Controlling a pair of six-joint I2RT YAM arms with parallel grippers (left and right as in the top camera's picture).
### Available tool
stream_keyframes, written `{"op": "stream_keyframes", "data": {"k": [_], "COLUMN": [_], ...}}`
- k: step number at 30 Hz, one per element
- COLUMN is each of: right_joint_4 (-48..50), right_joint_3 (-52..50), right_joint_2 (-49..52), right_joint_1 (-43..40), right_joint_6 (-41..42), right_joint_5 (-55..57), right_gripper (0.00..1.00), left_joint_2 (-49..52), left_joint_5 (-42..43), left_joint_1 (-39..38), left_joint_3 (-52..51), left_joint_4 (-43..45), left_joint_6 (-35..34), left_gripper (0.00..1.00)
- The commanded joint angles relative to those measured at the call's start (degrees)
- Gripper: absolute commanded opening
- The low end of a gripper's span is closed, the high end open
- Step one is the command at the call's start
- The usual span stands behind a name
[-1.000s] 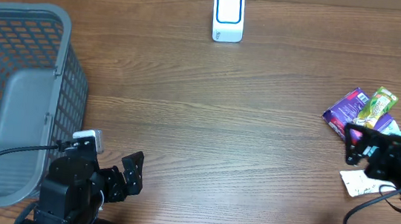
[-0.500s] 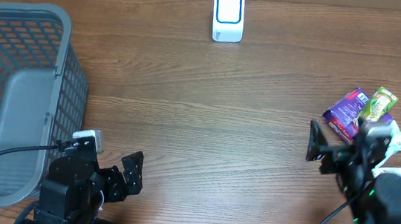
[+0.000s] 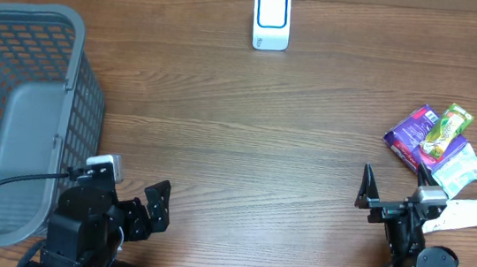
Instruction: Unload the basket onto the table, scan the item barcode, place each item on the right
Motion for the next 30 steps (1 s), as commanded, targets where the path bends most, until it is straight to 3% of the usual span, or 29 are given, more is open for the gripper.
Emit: {"op": "stream_keyframes", "data": {"k": [1,6,30], "right_joint_4": [-0.48,-5.44,-5.42], "right_joint_3": [-0.63,-0.63,-0.63], "right_joint_2": [-2.29,-3.39,-3.34], "right_joint_1": [0.55,0.61,0.63], "right_joint_6": [-0.04,-0.02,-0.02], "right_joint_5": [2.1,1.88,1.44], "right_gripper": [1.0,1.0,1.0], "left_joint_2": [-0.33,-0.33,-0.33], "left_joint_5": [-0.55,-0.55,-0.55], "left_joint_1": [-0.02,-0.02,-0.02], "left_joint_3": [0.11,0.11,0.11], "left_joint_4": [0.04,0.04,0.04], "left_joint_6": [0.07,0.09,0.07], "left_gripper": [1.0,1.0,1.0]}}
